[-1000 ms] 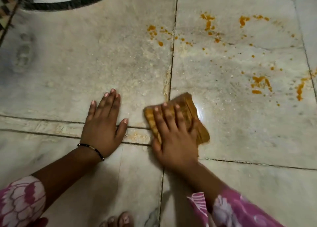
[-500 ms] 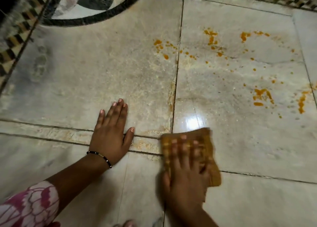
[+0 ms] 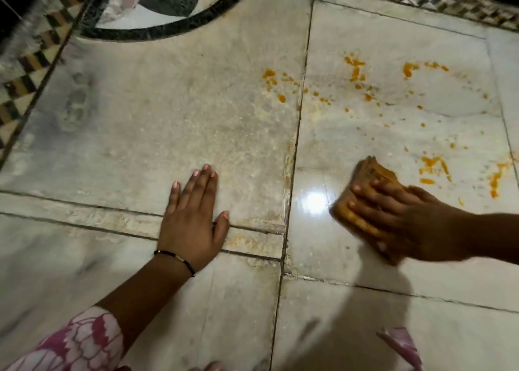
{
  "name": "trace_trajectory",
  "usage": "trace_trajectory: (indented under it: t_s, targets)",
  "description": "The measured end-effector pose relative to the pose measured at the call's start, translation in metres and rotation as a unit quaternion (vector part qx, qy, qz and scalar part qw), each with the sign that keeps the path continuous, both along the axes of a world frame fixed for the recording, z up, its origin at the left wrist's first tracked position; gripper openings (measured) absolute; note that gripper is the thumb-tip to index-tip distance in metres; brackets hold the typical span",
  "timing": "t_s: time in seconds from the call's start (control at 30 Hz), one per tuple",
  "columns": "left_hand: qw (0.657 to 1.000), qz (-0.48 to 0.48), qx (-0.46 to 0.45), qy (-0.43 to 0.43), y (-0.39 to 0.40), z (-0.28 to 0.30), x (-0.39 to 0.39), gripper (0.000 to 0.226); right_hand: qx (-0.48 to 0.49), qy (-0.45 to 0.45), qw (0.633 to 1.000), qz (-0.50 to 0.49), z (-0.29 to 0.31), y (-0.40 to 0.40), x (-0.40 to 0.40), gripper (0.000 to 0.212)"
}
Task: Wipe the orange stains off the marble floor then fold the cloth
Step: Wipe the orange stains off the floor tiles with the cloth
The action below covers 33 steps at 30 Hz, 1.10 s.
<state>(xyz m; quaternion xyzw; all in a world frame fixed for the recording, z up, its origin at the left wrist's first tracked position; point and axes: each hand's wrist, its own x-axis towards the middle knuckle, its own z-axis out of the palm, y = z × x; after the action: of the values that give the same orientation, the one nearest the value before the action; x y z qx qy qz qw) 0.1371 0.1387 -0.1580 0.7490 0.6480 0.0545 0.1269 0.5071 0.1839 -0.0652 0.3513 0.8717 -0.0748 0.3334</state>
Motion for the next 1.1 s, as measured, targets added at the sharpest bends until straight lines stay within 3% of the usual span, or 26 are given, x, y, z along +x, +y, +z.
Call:
trace_trajectory:
  t_s: [0.07, 0.17, 0.3, 0.47, 0.57, 0.63, 0.7, 0.77, 0.83, 0.97, 1.1]
  targets:
    - [1.000, 0.000, 0.001, 0.004, 0.000, -0.001, 0.000, 0.069, 0.018, -0.014, 0.998, 0.065, -0.001, -0.014, 0.033, 0.067]
    - [1.000, -0.015, 0.004, 0.020, 0.001, -0.003, 0.005, 0.069, 0.035, 0.030, 0.995, 0.085, -0.003, -0.043, 0.071, 0.071]
    - [0.986, -0.132, -0.024, 0.102, 0.023, 0.007, -0.013, 0.079, 0.016, 0.056, 0.991, 0.121, -0.005, -0.068, 0.106, 0.080]
    - [0.892, -0.292, -0.104, 0.328, 0.076, 0.061, 0.005, 0.103, 0.001, 0.165, 0.970, 0.181, -0.033, -0.032, 0.093, 0.064]
    - [0.905, -0.289, -0.134, 0.281, 0.082, 0.065, 0.059, 0.101, 0.020, 0.218, 0.955, 0.198, -0.062, -0.018, 0.061, 0.072]
    - [0.925, -0.305, -0.089, 0.210, 0.073, 0.050, 0.097, 0.099, 0.046, 0.233, 0.960, 0.151, -0.070, -0.007, 0.038, 0.075]
    - [0.957, -0.264, -0.057, 0.103, 0.059, 0.036, 0.135, 0.091, 0.093, 0.245, 0.964, 0.045, -0.072, 0.008, 0.025, 0.075]
    - [0.986, -0.157, -0.056, -0.012, 0.046, 0.024, 0.167, 0.089, 0.129, 0.247, 0.956, -0.095, -0.072, 0.019, 0.034, 0.072]
    - [0.994, -0.050, -0.049, -0.084, 0.030, 0.016, 0.192, 0.088, 0.142, 0.236, 0.942, -0.189, -0.071, 0.010, 0.062, 0.069]
    - [0.997, 0.020, -0.014, -0.073, 0.007, 0.002, 0.212, 0.083, 0.150, 0.239, 0.939, -0.199, -0.062, -0.054, 0.103, 0.068]
    - [0.999, 0.018, 0.005, -0.035, 0.009, -0.002, 0.216, 0.081, 0.130, 0.262, 0.951, -0.097, -0.068, -0.088, 0.087, 0.077]
